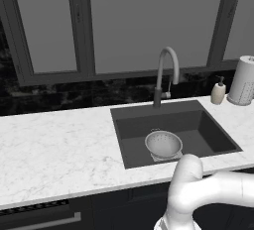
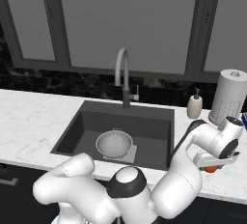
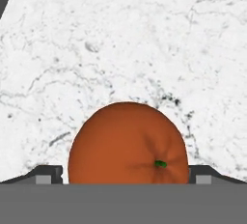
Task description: Put the colander in the sink, put the orange in the colander, and turn on the sink faucet and pour water over the colander.
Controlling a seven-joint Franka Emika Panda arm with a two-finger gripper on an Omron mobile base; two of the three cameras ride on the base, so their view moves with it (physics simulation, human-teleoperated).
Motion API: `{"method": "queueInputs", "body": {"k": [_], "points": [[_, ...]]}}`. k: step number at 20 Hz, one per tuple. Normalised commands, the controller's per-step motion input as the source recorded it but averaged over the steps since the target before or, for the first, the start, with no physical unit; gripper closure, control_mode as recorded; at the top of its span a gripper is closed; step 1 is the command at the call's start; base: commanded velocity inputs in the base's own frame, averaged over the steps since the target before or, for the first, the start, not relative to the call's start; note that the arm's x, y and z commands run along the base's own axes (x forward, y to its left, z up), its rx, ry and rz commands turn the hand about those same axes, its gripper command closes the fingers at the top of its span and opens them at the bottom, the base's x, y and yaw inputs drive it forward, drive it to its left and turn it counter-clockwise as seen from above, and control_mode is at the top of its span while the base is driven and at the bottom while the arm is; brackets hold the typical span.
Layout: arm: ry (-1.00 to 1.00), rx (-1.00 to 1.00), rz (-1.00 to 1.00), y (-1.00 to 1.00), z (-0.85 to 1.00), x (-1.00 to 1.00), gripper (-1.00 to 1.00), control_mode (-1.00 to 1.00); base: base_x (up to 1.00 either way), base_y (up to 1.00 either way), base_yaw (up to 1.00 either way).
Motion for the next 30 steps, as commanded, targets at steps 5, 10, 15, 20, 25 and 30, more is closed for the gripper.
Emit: {"method": "queueInputs", "body": {"k": [5, 10, 15, 20, 25, 30], "points": [[-0.01, 0.0, 0.04, 0.2, -0.16, 0.0, 1.0, -1.0, 0.0, 0.0, 0.0], [-0.11, 0.09, 0.06, 0.15, 0.34, -0.21, 1.0, -1.0, 0.0, 0.0, 0.0], [-0.17, 0.17, 0.08, 0.6, 0.64, -0.3, 1.0, -1.0, 0.0, 0.0, 0.0], [-0.13, 0.19, 0.09, 0.97, 0.6, -0.07, 1.0, -1.0, 0.0, 0.0, 0.0], [-0.02, 0.18, 0.12, 1.0, 0.41, 0.11, 1.0, -1.0, 0.0, 0.0, 0.0], [-0.03, 0.12, 0.11, 1.0, 0.07, 0.08, 1.0, -1.0, 0.0, 0.0, 0.0]]}}
